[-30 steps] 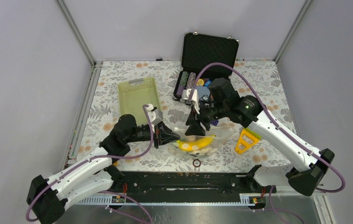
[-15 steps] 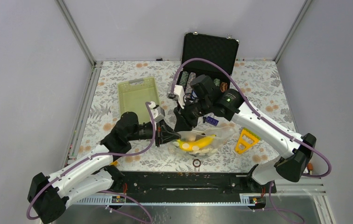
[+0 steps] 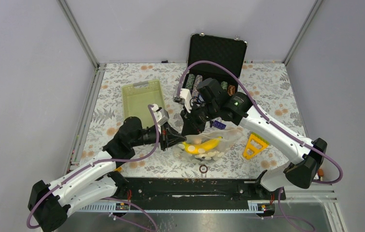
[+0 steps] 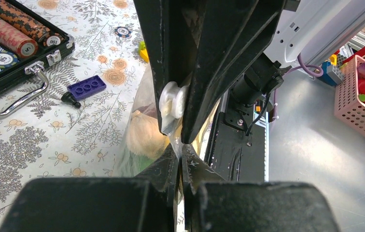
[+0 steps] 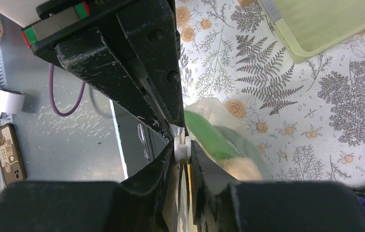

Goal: Place the food in the zip-top bag and seal the zipper
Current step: Zip the zipper food storage bag at the center of the board.

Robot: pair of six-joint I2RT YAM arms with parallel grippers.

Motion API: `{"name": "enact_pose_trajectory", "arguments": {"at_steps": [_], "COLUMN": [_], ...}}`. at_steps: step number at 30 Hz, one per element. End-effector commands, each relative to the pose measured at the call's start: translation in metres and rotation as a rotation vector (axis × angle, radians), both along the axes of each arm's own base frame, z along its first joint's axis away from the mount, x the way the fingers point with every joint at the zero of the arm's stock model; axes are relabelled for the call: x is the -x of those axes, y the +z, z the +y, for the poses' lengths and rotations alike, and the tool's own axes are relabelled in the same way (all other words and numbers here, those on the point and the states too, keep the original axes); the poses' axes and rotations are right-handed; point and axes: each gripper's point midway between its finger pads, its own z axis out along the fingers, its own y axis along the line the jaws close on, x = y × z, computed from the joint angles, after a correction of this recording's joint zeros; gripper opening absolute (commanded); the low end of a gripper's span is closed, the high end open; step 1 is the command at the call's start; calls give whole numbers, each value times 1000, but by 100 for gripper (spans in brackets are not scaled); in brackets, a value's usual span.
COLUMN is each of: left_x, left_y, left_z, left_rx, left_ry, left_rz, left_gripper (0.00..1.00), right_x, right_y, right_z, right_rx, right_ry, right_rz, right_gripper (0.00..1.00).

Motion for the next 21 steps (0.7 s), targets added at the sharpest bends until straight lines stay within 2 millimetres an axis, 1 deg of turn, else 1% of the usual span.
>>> {"name": "enact_pose_trajectory", "arguments": {"at_steps": [1,2,6,15,17,19,21], "left_x": [-3,-3,-3,-4,-4,-4,-5], "left_y": [25,24,22,22,21,22,22], "left_z": [-1,-1,-1,-1,-2,-2,-2], "left_rx": [75,71,63,60,57,58,59], "left_ry": [9,8,4,6,8,7,12], "left_rz": [-69,-66,-57,-58,-55,-56,-55], "left_gripper": [0,0,0,0,0,0,0], "right_x": [4,5,2,-6,-6,-6,-7], "right_y": [19,22,32,42,45,45,43], "right_z": [3,4,8,8,7,6,5], "right_rx": [-45,-54,-89,-109,-117,-116,-110], "right_ry": [9,9,-10,-87,-91,-95,-99], "right_rz": [-13,-13,-20,-29,-35,-41,-43], "right_gripper": [24,26,29,29,27,17,9]}}
